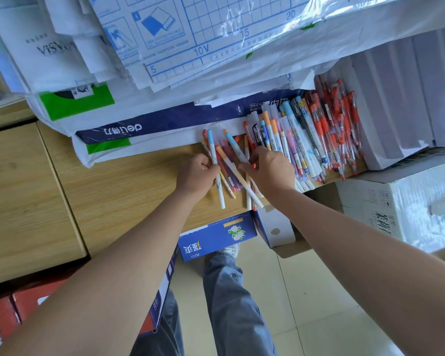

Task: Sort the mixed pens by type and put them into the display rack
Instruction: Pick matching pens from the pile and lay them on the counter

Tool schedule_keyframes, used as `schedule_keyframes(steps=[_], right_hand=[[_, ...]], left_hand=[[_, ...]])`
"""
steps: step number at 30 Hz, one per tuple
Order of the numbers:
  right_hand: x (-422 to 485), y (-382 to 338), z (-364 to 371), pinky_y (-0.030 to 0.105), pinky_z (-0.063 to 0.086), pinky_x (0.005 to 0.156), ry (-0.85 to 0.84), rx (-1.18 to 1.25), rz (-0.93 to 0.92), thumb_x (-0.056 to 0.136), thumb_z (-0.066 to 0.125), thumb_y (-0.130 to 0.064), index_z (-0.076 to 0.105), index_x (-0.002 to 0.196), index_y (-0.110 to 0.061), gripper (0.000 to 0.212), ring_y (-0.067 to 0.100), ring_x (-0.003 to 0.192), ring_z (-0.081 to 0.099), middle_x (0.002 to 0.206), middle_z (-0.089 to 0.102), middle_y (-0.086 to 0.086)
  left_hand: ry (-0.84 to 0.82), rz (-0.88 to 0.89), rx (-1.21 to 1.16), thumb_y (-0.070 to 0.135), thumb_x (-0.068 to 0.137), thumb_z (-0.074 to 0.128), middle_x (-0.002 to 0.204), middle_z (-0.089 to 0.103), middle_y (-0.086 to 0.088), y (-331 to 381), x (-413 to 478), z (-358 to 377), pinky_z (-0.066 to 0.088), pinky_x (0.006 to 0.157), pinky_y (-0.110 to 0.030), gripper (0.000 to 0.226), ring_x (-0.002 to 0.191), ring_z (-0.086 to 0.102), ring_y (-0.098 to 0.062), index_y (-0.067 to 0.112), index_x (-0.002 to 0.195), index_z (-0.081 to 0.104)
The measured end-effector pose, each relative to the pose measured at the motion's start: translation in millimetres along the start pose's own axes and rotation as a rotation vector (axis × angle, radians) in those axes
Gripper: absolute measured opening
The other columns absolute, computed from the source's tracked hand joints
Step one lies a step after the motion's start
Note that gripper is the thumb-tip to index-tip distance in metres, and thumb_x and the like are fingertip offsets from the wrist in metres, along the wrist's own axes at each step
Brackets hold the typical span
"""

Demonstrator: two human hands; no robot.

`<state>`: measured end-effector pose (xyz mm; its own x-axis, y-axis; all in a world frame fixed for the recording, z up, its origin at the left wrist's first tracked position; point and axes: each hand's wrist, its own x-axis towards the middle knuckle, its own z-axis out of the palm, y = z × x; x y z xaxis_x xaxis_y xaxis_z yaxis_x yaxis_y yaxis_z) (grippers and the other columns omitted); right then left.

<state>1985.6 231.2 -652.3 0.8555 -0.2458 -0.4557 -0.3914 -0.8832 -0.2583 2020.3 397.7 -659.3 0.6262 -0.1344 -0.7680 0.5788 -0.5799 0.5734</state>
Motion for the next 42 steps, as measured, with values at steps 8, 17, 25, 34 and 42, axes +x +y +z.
schedule_keyframes(steps=[8, 17, 25, 34, 42], right_hand=[[-4, 14, -17, 0.024, 0.042, 0.052, 0.065, 0.364, -0.180, 0.086, 0.068, -0.027, 0.062, 0.081, -0.009, 0.020, 0.008, 0.054, 0.049, 0.064, 0.056, -0.005], [-14, 24, -30, 0.009, 0.035, 0.051, -0.134, 0.358, -0.326, 0.092, 0.062, -0.020, 0.069, 0.091, -0.005, 0.017, 0.000, 0.053, 0.044, 0.074, 0.066, 0.004], [6, 65, -56, 0.022, 0.043, 0.047, 0.272, 0.186, -0.030, 0.096, 0.053, -0.026, 0.062, 0.110, -0.012, 0.022, 0.015, 0.065, 0.059, 0.097, 0.066, 0.002], [21, 75, -51, 0.023, 0.039, 0.049, 0.169, 0.016, 0.072, 0.092, 0.057, -0.023, 0.058, 0.101, -0.007, 0.019, 0.018, 0.064, 0.055, 0.091, 0.062, 0.007], [8, 66, -63, 0.012, 0.044, 0.058, 0.079, 0.422, 0.002, 0.085, 0.063, -0.015, 0.061, 0.092, -0.010, 0.009, 0.008, 0.064, 0.055, 0.077, 0.060, -0.001]], left_hand=[[0.047, 0.066, -0.183, 0.022, 0.095, 0.049, 0.077, 0.061, -0.001, 18, -13, 6, 0.054, 0.070, -0.038, 0.010, 0.078, 0.068, -0.024, 0.016, 0.090, 0.054], [-0.086, 0.148, -0.253, 0.023, 0.093, 0.060, 0.093, 0.068, -0.017, 51, -20, 23, 0.060, 0.062, -0.034, 0.020, 0.068, 0.068, -0.012, 0.006, 0.101, 0.067], [-0.027, 0.104, -0.172, 0.044, 0.086, 0.060, 0.091, 0.070, -0.013, 63, -9, 39, 0.057, 0.077, -0.052, 0.027, 0.086, 0.068, -0.031, 0.019, 0.091, 0.068], [-0.039, 0.139, -0.159, 0.025, 0.093, 0.060, 0.090, 0.070, -0.016, 64, 4, 53, 0.055, 0.081, -0.054, 0.011, 0.089, 0.068, -0.032, 0.018, 0.088, 0.066], [-0.034, 0.126, -0.169, 0.030, 0.096, 0.055, 0.091, 0.069, -0.009, 64, 0, 47, 0.049, 0.070, -0.031, 0.025, 0.084, 0.064, -0.019, 0.007, 0.101, 0.065]])
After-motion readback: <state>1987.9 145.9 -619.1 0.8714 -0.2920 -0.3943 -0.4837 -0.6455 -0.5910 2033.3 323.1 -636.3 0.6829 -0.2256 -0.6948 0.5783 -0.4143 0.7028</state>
